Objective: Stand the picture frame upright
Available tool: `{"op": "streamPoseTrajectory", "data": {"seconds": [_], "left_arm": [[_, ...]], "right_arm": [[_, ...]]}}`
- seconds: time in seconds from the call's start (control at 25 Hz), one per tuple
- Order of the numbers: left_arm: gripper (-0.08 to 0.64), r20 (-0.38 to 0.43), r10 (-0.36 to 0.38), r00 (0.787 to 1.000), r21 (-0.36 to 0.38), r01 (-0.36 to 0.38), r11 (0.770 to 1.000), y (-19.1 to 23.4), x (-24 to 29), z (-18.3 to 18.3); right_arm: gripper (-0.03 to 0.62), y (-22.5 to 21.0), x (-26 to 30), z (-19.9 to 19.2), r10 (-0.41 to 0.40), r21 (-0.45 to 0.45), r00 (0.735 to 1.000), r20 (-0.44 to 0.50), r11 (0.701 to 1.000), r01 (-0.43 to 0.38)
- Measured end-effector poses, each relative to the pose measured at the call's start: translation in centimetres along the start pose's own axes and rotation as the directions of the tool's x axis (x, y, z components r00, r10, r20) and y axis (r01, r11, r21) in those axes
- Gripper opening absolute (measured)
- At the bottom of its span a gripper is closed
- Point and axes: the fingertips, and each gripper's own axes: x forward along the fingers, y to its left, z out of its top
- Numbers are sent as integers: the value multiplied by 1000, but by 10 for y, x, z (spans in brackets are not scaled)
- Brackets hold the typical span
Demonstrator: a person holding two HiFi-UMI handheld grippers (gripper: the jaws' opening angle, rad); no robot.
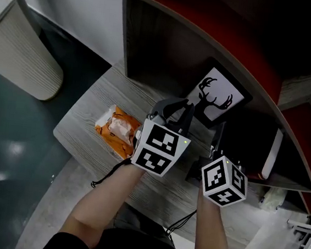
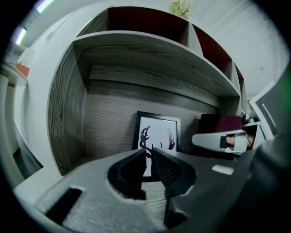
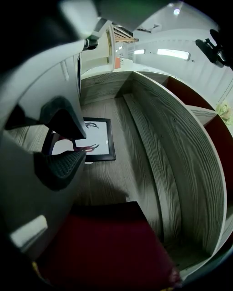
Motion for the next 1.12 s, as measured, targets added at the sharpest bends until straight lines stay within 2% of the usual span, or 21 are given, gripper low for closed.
{"op": "streamPoseTrajectory", "data": {"seconds": [0.16, 0.64, 0.8, 1.12], "left_arm": [[-3, 15, -14, 1000, -7, 14, 1000, -10, -14, 4], [-3, -4, -40, 999, -18, 40, 999, -38, -45, 3], [-3, -20, -29, 999, -23, 28, 999, -43, -51, 2], [-3, -38, -58, 998, 7, 58, 998, -67, -63, 10]], "right_arm": [[69, 4, -10, 1, 11, -9, 1000, 7, 1000, -11], [25, 6, -41, 10, 29, -14, 999, 19, 999, -29], [9, 2, -51, 11, 27, -12, 999, 19, 1000, -27], [0, -6, -71, 17, 29, 5, 999, 37, 1000, -29]]}}
